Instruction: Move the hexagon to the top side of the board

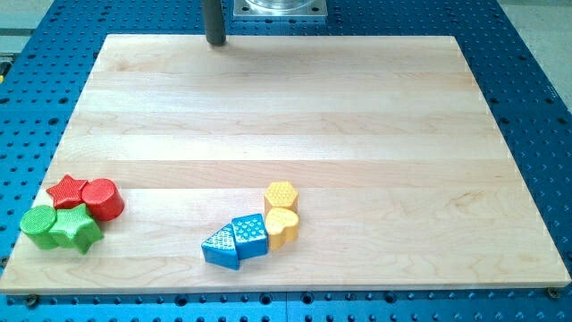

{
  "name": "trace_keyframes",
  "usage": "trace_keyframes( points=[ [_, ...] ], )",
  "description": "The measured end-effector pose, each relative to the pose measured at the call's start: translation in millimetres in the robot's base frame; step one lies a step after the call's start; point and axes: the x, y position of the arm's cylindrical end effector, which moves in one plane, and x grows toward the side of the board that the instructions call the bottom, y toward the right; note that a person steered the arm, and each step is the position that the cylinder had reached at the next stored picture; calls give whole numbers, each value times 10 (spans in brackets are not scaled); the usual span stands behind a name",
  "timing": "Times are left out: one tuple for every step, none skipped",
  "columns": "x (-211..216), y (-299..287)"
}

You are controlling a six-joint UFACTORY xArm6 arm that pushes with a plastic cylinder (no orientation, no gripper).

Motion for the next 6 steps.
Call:
trace_keyframes(
  points=[
    [-7,9],
    [-9,22],
    [17,27],
    [194,55],
    [623,238],
    [851,636]
  ],
)
